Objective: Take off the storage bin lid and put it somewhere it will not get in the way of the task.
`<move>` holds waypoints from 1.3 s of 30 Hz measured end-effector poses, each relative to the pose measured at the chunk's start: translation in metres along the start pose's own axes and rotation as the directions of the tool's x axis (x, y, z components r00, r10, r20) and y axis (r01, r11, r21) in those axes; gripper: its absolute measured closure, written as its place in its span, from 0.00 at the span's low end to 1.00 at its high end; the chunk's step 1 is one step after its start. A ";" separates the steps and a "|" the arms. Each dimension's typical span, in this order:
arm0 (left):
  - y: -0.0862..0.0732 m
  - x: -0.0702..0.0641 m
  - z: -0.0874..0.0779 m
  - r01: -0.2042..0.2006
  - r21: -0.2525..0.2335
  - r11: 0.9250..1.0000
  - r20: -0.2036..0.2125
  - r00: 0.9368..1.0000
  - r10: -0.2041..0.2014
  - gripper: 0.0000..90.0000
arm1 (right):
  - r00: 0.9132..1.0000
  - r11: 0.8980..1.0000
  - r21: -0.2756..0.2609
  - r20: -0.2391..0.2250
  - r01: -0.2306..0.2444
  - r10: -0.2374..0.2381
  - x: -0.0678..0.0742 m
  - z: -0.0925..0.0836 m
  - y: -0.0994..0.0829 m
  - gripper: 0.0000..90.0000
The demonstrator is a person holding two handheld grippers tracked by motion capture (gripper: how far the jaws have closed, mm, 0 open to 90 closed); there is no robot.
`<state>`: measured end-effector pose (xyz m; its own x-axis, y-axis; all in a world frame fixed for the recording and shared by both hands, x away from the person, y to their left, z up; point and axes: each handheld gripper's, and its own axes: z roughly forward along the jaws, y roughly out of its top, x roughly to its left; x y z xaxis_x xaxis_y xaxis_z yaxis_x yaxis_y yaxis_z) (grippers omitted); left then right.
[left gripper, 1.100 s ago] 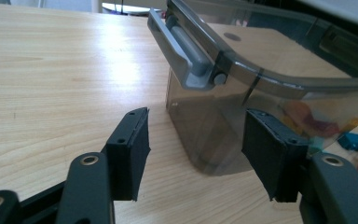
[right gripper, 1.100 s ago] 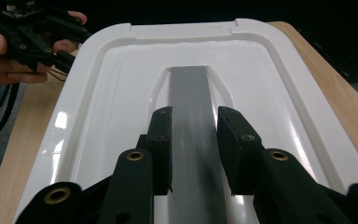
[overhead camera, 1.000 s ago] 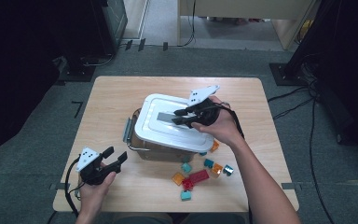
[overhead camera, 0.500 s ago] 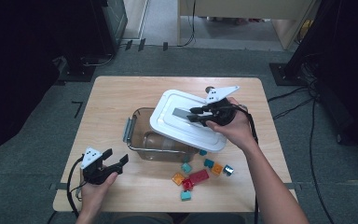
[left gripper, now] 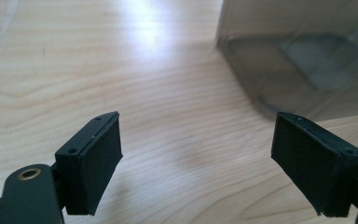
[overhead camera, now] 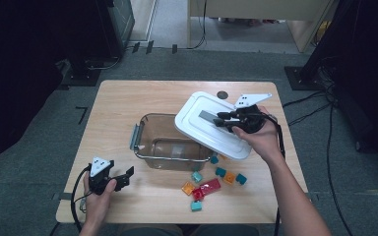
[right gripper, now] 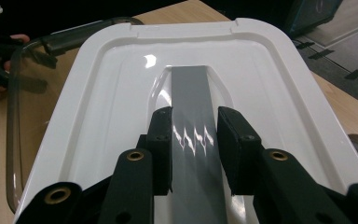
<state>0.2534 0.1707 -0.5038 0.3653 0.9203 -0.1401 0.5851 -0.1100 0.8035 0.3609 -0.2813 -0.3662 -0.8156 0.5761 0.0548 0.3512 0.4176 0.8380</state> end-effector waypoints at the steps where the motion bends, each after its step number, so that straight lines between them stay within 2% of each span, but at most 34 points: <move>1: -0.001 0.001 0.002 0.004 0.015 1.000 -0.011 1.000 -0.004 0.18 | 1.000 1.000 -0.002 0.006 -0.008 0.008 -0.001 -0.001 -0.002 0.76; 3: -0.003 0.004 0.005 0.006 0.038 0.999 -0.029 1.000 -0.005 0.18 | 1.000 1.000 -0.003 0.021 -0.020 0.020 -0.004 -0.004 -0.005 0.76; 5: -0.003 0.004 0.005 0.009 0.042 0.999 -0.030 1.000 -0.008 0.18 | 0.999 0.999 -0.010 0.035 -0.031 0.031 -0.007 -0.007 -0.008 0.76; 11: -0.005 -0.001 0.009 -0.034 0.064 0.997 -0.047 0.998 0.037 0.18 | 0.994 0.997 -0.026 0.082 -0.066 0.068 -0.015 -0.015 -0.019 0.76; 19: -0.006 -0.004 0.013 -0.042 0.097 0.994 -0.068 0.997 0.049 0.18 | 0.985 0.993 -0.042 0.132 -0.107 0.111 -0.024 -0.026 -0.029 0.76; 22: -0.006 -0.005 0.015 -0.048 0.109 0.993 -0.090 0.994 0.058 0.18 | 0.981 0.992 -0.044 0.150 -0.120 0.126 -0.028 -0.029 -0.032 0.76; 30: -0.007 -0.010 0.018 -0.076 0.121 0.990 -0.121 0.988 0.091 0.18 | 0.960 0.982 -0.067 0.209 -0.176 0.187 -0.039 -0.036 -0.046 0.76; 34: -0.007 -0.009 0.018 -0.075 0.122 0.990 -0.121 0.989 0.090 0.18 | 0.949 0.978 -0.075 0.236 -0.196 0.208 -0.045 -0.038 -0.053 0.76; 39: -0.007 -0.009 0.018 -0.075 0.122 0.990 -0.121 0.989 0.089 0.18 | 0.931 0.972 -0.088 0.278 -0.218 0.234 -0.053 -0.039 -0.063 0.76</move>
<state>0.2589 0.1560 -0.5185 0.3262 0.9453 0.0032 0.6400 -0.2233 0.7352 0.3639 -0.3657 -0.4001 -0.5494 0.8300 0.0960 0.4789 0.2187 0.8502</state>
